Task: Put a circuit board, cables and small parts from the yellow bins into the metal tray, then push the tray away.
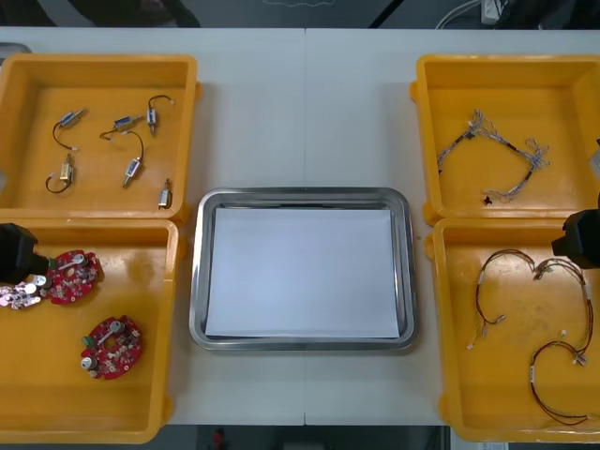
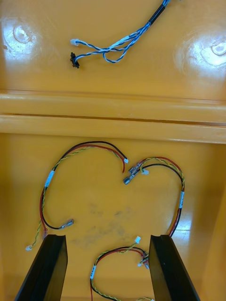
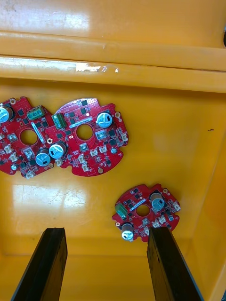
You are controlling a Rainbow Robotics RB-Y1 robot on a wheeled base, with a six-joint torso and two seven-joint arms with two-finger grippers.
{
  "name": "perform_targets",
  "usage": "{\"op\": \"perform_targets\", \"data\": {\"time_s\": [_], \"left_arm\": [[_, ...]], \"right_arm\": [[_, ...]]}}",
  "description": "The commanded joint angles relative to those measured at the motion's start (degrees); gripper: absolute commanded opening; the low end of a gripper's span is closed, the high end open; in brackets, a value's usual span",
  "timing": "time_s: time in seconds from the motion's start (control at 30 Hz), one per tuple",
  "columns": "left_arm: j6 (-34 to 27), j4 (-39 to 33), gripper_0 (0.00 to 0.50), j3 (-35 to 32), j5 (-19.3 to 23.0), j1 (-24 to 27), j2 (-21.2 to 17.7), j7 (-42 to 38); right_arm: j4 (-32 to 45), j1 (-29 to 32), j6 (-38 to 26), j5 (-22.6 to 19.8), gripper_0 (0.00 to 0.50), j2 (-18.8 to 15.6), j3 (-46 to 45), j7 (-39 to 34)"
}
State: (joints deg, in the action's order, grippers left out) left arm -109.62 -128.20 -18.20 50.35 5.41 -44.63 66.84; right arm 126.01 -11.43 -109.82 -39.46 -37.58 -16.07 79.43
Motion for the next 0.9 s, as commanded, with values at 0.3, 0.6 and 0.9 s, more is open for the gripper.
{"op": "perform_targets", "data": {"time_s": [0.3,0.6,0.9], "left_arm": [[-0.4,-1.7,0.500,-1.6,0.4,-1.1,-2.3,4.4],[-0.4,-1.7,0.500,-1.6,0.4,-1.1,-2.3,4.4],[-0.4,-1.7,0.500,-1.6,0.4,-1.1,-2.3,4.4]], "right_arm": [[0.4,0.7,-0.2,-0.4,0.500,-0.8,-1.8,-2.2],[0.4,0.7,-0.2,-0.4,0.500,-0.8,-1.8,-2.2],[0.4,0.7,-0.2,-0.4,0.500,-0.8,-1.8,-2.2]]}}
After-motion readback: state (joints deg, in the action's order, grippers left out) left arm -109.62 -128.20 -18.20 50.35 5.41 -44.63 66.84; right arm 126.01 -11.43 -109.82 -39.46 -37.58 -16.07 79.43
